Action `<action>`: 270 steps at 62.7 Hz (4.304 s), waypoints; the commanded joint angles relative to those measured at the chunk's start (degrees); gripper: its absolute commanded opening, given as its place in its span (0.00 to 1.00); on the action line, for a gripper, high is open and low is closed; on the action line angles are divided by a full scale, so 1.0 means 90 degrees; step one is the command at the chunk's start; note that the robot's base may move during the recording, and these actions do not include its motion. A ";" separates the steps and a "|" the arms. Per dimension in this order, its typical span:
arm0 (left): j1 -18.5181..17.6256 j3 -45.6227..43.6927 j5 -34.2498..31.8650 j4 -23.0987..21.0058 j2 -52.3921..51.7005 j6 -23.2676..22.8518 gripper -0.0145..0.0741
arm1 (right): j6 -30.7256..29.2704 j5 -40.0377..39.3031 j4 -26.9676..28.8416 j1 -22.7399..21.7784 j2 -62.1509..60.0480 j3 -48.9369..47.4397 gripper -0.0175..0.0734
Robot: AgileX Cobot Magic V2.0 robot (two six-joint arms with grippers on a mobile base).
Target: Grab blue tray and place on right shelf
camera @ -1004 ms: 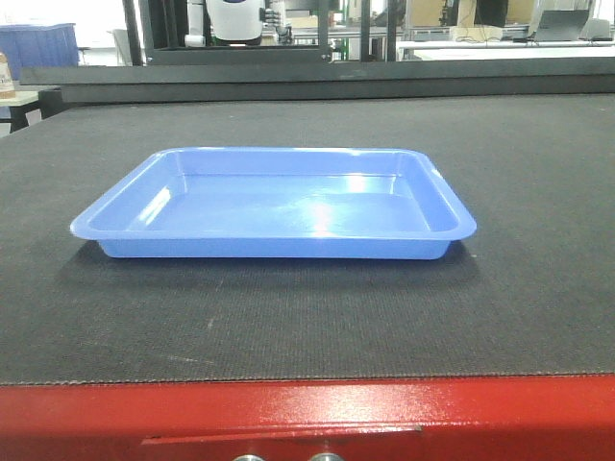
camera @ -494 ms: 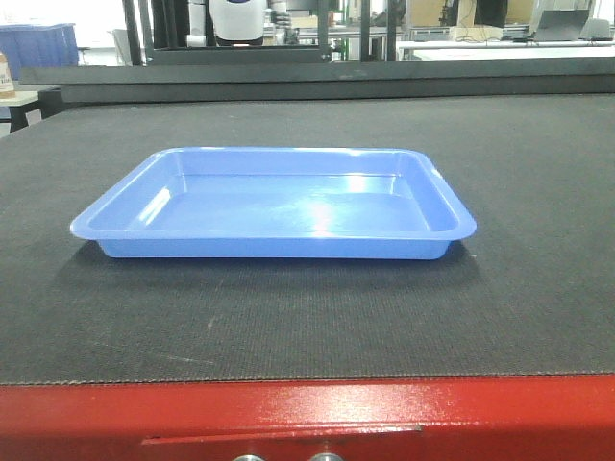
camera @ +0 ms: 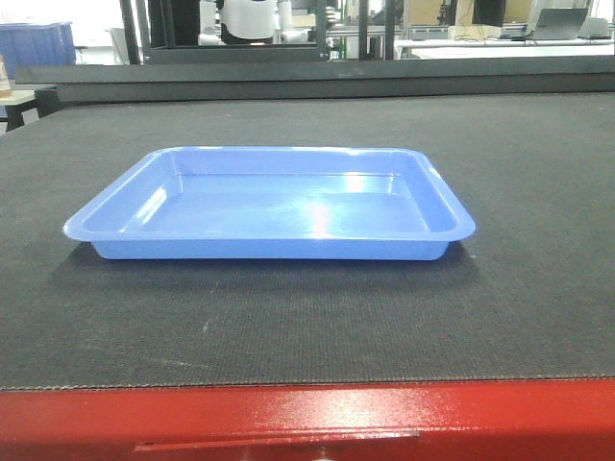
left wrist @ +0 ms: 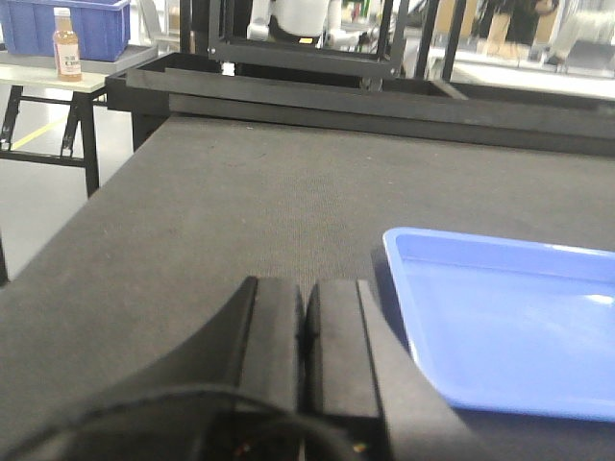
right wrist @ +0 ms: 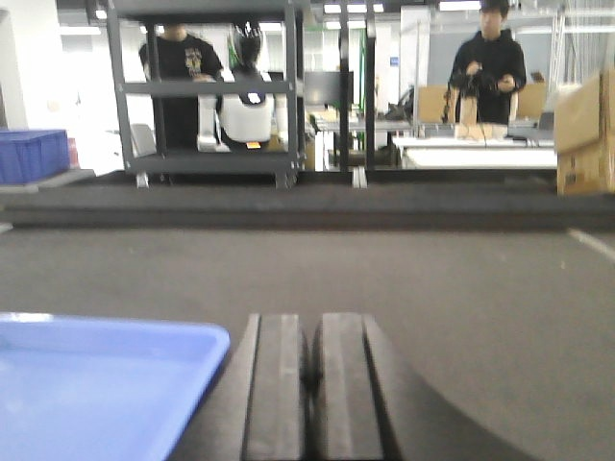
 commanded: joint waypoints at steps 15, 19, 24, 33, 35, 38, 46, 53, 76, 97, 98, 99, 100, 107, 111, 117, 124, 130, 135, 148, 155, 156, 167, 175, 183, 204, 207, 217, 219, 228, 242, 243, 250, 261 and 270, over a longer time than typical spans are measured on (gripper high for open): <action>-0.0066 -0.2263 0.0511 -0.0051 0.3091 0.0037 0.63 | -0.0025 0.0031 0.0044 0.0027 0.2589 -0.1872 0.83; -0.0179 -0.2605 0.0483 -0.0051 0.3663 0.0122 0.64 | -0.0025 0.0335 0.0067 0.0148 0.3249 -0.2325 0.83; -0.0432 -0.3165 0.0742 -0.0094 0.4348 0.0404 0.64 | -0.0025 0.1011 0.0114 0.0435 0.4082 -0.3054 0.83; -0.1147 -0.4464 0.1615 -0.0105 0.5615 0.0717 0.64 | -0.0025 0.2198 0.0114 0.1200 0.5698 -0.4465 0.83; -0.1294 -0.4731 0.1754 -0.0105 0.5922 0.0717 0.64 | -0.0025 0.2407 0.0114 0.1362 0.6069 -0.4795 0.83; -0.1470 -0.5153 0.1981 -0.0105 0.6398 0.0717 0.64 | -0.0025 0.2702 0.0114 0.1566 0.6666 -0.5299 0.83; -0.1622 -0.5994 0.2568 -0.0105 0.7435 0.0637 0.64 | 0.0054 0.3381 0.0114 0.1716 0.7932 -0.6410 0.83; -0.1599 -0.6717 0.3080 0.0080 0.8380 0.0103 0.64 | 0.0456 0.3948 0.0114 0.1646 0.9021 -0.7218 0.83; -0.1599 -0.8322 0.3769 0.0310 1.0659 -0.0682 0.64 | 0.1203 0.4303 0.0046 0.1585 1.1241 -0.8476 0.83; -0.1566 -0.8673 0.3721 0.0261 1.1549 -0.0695 0.64 | 0.1298 0.3910 0.0023 0.1487 1.1883 -0.8476 0.83; -0.1566 -0.8673 0.3721 0.0263 1.1568 -0.0695 0.64 | 0.1298 0.3891 0.0023 0.1487 1.1900 -0.8476 0.83; -0.1554 -0.8673 0.3721 0.0263 1.1599 -0.0695 0.64 | 0.1298 0.3873 0.0023 0.1487 1.1918 -0.8476 0.83; -0.1539 -0.8673 0.3721 0.0244 1.1620 -0.0695 0.64 | 0.1298 0.3864 0.0023 0.1487 1.1936 -0.8476 0.83; -0.1529 -0.8673 0.3721 0.0229 1.1752 -0.0695 0.64 | 0.1298 0.3824 0.0015 0.1487 1.2072 -0.8476 0.82; -0.1529 -0.8673 0.3721 0.0229 1.1782 -0.0695 0.64 | 0.1298 0.3824 -0.0033 0.1487 1.2128 -0.8476 0.79; -0.1529 -0.8673 0.3666 0.0190 1.1796 -0.0706 0.64 | 0.1292 0.3817 -0.0033 0.1487 1.2213 -0.8476 0.69; -0.1529 -0.8673 0.3620 0.0096 1.1796 -0.0706 0.63 | 0.1292 0.3820 -0.0038 0.1487 1.2298 -0.8476 0.57; -0.1529 -0.8673 0.3631 0.0000 1.1806 -0.0706 0.60 | 0.1292 0.3904 -0.0038 0.1487 1.2358 -0.8476 0.50; -0.1529 -0.8673 0.3631 0.0000 1.1806 -0.0706 0.58 | 0.1292 0.4009 -0.0038 0.1487 1.2379 -0.8476 0.50; -0.1529 -0.8673 0.3706 -0.0048 1.1806 -0.0706 0.46 | 0.1272 0.4139 -0.0193 0.1493 1.2405 -0.8476 0.28; -0.1529 -0.8673 0.3806 -0.0063 1.1806 -0.0706 0.33 | 0.1272 0.4227 -0.0379 0.1493 1.2405 -0.8476 0.26; -0.1529 -0.8673 0.3805 -0.0063 1.1806 -0.0706 0.30 | 0.1272 0.4241 -0.0408 0.1493 1.2405 -0.8476 0.26; -0.1529 -0.8673 0.3842 -0.0090 1.1806 -0.0706 0.12 | 0.1278 0.4386 -0.0540 0.1493 1.2239 -0.8476 0.26; -0.1529 -0.8721 0.4062 -0.0164 1.1780 -0.0706 0.12 | 0.1278 0.4406 -0.0548 0.1493 1.1869 -0.8476 0.26; -0.1540 -0.8856 0.4270 -0.0138 1.1571 -0.0706 0.12 | 0.1278 0.4457 -0.0647 0.1493 1.1330 -0.8476 0.26; -0.1565 -0.9079 0.4962 0.0000 0.9769 -0.0706 0.12 | 0.1278 0.5044 -0.0696 0.1498 0.9631 -0.8396 0.26; -0.1632 -0.9079 0.5195 0.0000 0.9574 -0.0693 0.12 | 0.1278 0.5163 -0.0702 0.1501 0.9526 -0.8354 0.26; -0.1941 -0.9079 0.5630 0.0191 0.9004 -0.0682 0.12 | 0.1278 0.5344 -0.0704 0.1506 0.9223 -0.8171 0.26; -0.1993 -0.9079 0.5684 0.0191 0.8909 -0.0682 0.12 | 0.1278 0.5367 -0.0704 0.1506 0.9163 -0.8132 0.26; -0.2144 -0.9079 0.6066 0.0191 0.8766 -0.0696 0.12 | 0.1278 0.5482 -0.0704 0.1506 0.9026 -0.8038 0.26; -0.2144 -0.9015 0.6363 0.0204 0.8835 -0.0696 0.12 | 0.1278 0.5564 -0.0704 0.1506 0.8821 -0.8038 0.26; -0.2144 -0.9015 0.6363 0.0204 0.8851 -0.0696 0.12 | 0.1278 0.5572 -0.0704 0.1506 0.8808 -0.8038 0.26; -0.2144 -0.9015 0.6363 0.0204 0.8861 -0.0696 0.12 | 0.1278 0.5590 -0.0704 0.1506 0.8689 -0.8038 0.26; -0.2144 -0.9015 0.6363 0.0204 0.8863 -0.0696 0.11 | 0.1278 0.5639 -0.0704 0.1506 0.8581 -0.8038 0.25; -0.2144 -0.9015 0.6363 0.0204 0.8863 -0.0696 0.11 | 0.1278 0.5825 -0.0704 0.1506 0.8580 -0.8038 0.25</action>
